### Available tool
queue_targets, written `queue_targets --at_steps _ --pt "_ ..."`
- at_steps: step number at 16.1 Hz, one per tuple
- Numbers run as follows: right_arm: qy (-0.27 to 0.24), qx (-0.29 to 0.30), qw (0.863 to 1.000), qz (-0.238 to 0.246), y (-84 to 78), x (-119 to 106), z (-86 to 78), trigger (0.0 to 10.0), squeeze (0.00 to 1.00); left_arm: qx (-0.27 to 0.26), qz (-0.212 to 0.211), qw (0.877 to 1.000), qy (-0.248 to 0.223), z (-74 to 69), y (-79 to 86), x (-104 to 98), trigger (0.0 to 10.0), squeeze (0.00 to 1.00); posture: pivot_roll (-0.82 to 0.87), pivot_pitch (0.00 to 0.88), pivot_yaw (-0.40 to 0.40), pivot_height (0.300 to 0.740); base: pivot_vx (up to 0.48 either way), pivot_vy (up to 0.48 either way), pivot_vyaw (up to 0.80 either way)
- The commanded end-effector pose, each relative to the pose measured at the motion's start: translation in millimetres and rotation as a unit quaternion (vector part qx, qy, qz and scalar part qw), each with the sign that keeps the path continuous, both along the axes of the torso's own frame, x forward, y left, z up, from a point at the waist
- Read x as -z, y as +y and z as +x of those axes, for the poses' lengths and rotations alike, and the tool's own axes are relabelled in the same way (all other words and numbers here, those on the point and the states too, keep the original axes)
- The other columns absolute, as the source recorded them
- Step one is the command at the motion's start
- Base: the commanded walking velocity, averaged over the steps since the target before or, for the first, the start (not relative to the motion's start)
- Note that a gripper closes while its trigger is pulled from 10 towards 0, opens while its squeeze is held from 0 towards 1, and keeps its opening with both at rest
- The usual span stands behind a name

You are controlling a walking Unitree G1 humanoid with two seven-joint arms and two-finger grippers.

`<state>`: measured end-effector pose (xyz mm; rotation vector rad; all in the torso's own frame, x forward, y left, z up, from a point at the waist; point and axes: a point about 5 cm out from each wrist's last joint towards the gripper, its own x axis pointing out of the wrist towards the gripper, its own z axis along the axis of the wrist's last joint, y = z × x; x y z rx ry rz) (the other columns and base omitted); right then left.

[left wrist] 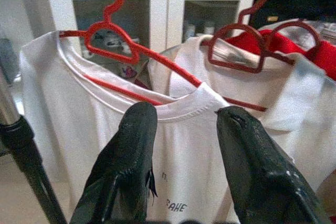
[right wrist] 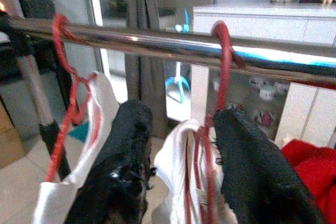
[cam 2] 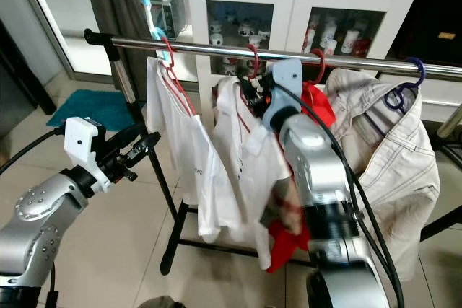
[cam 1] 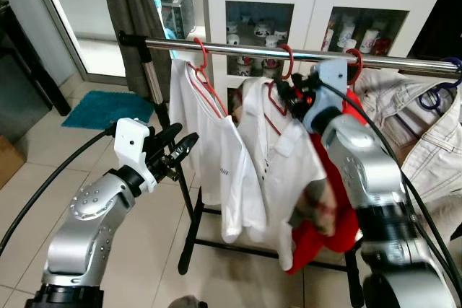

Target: Hang hanger

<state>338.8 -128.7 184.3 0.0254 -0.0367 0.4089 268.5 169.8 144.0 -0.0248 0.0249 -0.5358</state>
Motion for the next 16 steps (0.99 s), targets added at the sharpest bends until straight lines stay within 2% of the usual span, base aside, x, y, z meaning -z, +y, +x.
queue_targets --at_steps 1,3,4,7,11,14,15,16 --pt "-0.017 -0.013 1.0 0.004 5.5 -2 -10.5 10.0 1.0 -0.017 0.012 1.0 -0.005 2.0 1.1 -1 10.0 0.0 0.0 0.0 0.048 0.74 0.0 0.0 0.0" --pt "-0.021 -0.003 1.0 0.009 7.5 3 -14.8 10.0 1.0 -0.028 0.02 0.999 -0.007 6.0 0.6 0 10.0 0.0 0.0 0.0 0.051 0.74 0.0 -0.416 0.22" --pt "-0.016 0.028 0.999 0.028 5.8 9 -16.0 10.0 1.0 -0.025 0.027 0.999 -0.008 8.6 -3.1 0 10.0 0.0 0.0 0.0 0.062 0.74 0.0 -0.45 0.8" --pt "-0.014 0.067 0.997 0.044 2.8 7 -14.2 10.0 1.0 -0.014 0.035 0.999 -0.014 11.3 -5.2 -3 10.0 0.0 -0.01 0.0 0.056 0.74 0.0 -0.45 0.67" --pt "-0.014 0.058 0.997 0.045 3.8 2 -16.0 10.0 1.0 -0.013 0.039 0.999 -0.014 12.5 -3.3 -2 10.0 0.0 0.0 0.0 0.071 0.74 0.0 -0.432 0.0" --pt "0.003 0.062 0.998 0.008 2.8 1 -17.5 10.0 1.0 0.03 0.049 0.998 -0.01 5.9 -2.6 -2 10.0 0.0 0.0 0.0 0.054 0.74 0.0 0.0 0.0" --pt "0.012 0.063 0.998 -0.006 2.5 2 -18.4 10.0 1.0 0.073 0.052 0.996 0.0 -3.8 -2.6 1 10.0 0.0 0.0 0.0 0.061 0.74 0.0 0.0 0.0" --pt "0.014 0.065 0.998 -0.009 2.1 2 -18.7 10.0 1.0 0.09 0.052 0.995 0.007 -7.2 -2.8 3 10.0 0.0 0.0 0.0 0.061 0.74 0.0 0.0 0.0"
